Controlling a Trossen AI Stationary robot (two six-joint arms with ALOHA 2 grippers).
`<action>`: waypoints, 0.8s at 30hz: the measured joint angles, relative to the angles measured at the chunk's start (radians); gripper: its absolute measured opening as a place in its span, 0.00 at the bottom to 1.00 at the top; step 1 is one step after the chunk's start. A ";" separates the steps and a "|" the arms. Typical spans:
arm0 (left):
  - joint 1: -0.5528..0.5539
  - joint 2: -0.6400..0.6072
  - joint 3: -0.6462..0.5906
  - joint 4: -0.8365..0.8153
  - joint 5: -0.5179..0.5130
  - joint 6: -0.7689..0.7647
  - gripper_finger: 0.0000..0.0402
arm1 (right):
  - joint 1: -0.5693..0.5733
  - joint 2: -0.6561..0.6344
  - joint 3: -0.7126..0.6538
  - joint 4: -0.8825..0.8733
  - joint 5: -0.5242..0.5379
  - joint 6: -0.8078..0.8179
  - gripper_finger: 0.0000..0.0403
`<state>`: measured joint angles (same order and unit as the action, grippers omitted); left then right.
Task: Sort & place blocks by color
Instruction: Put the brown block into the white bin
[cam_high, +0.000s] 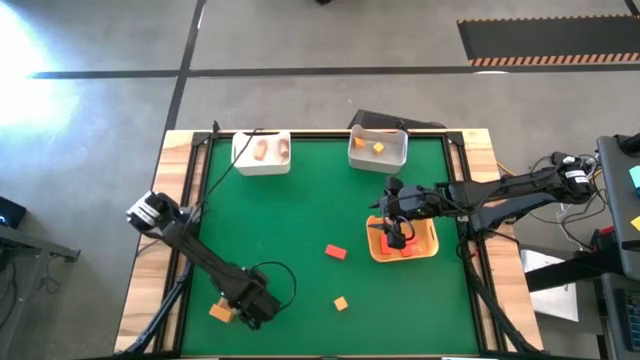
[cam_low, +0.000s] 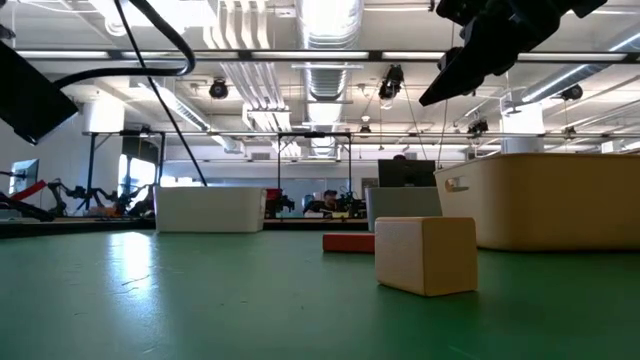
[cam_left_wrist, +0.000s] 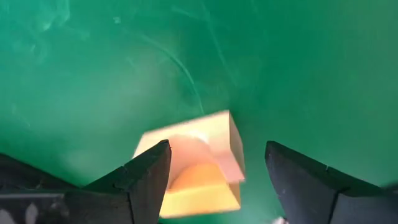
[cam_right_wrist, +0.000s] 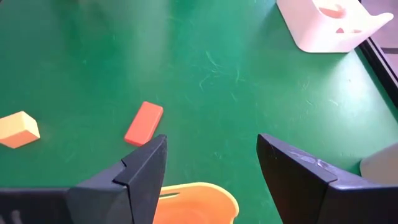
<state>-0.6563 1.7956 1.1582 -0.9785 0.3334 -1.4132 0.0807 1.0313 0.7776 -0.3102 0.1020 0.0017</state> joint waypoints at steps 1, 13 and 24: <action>0.000 0.005 0.000 0.002 -0.010 0.002 0.61 | 0.000 0.000 0.000 0.001 0.000 0.000 0.59; -0.001 0.023 -0.001 0.035 -0.020 -0.010 0.61 | 0.000 0.000 0.000 0.002 0.000 -0.002 0.59; -0.005 0.023 -0.001 0.038 -0.020 -0.020 0.34 | 0.000 0.000 0.000 0.001 0.000 -0.002 0.59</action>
<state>-0.6613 1.8191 1.1568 -0.9405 0.3134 -1.4330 0.0811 1.0317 0.7776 -0.3088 0.1024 -0.0002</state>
